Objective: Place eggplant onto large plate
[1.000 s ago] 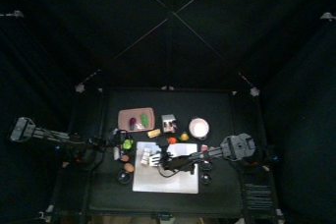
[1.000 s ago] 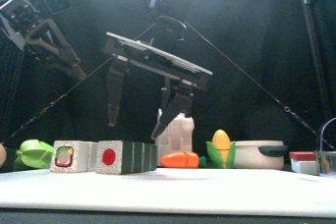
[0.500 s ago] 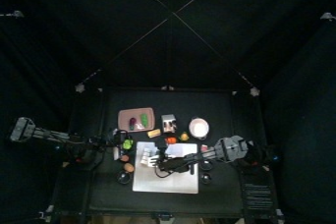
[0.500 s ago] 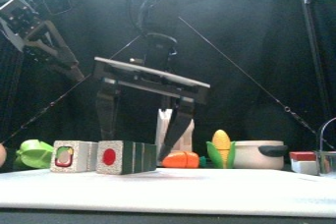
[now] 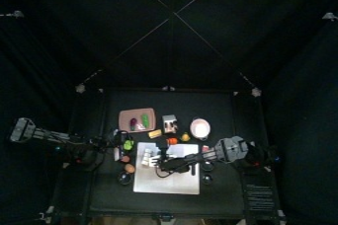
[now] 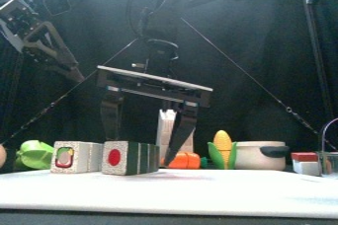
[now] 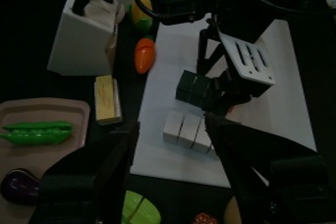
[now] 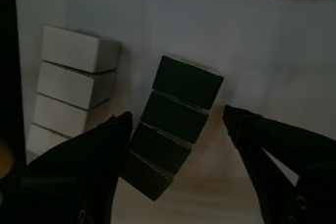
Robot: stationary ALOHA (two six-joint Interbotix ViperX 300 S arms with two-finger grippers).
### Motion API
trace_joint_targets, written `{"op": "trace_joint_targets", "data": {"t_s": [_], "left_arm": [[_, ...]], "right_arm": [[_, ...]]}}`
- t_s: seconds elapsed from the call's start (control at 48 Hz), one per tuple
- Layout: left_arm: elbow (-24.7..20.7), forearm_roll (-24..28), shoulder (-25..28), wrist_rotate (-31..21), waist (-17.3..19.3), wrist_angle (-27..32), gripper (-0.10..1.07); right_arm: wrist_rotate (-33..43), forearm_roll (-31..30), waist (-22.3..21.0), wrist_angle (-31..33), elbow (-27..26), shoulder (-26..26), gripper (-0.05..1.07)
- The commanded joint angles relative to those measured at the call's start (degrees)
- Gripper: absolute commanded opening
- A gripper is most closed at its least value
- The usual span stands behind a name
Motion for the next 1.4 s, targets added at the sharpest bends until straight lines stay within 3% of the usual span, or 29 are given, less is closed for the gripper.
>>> {"op": "trace_joint_targets", "data": {"t_s": [0.0,0.188,0.5,0.896,1.375], "left_arm": [[-0.7,0.18,-0.09,0.0,0.09,-0.18,0.91],[-0.62,0.18,0.0,-0.09,0.09,-0.18,0.91],[-0.44,0.18,0.0,0.0,0.09,-0.09,0.91],[-0.44,0.18,0.0,-0.09,0.35,0.0,0.91],[-0.35,0.18,0.0,-0.09,0.26,0.09,0.91]], "right_arm": [[0.09,-0.09,-0.35,0.18,-0.53,-1.67,1.01],[-0.18,0.0,-0.18,0.18,-0.53,-1.67,0.97],[-0.26,0.26,-0.09,0.26,0.18,-1.93,0.65],[0.26,0.53,1.05,3.43,2.2,-6.94,0.65],[0.7,6.33,5.27,5.8,2.02,-6.94,0.65]]}}
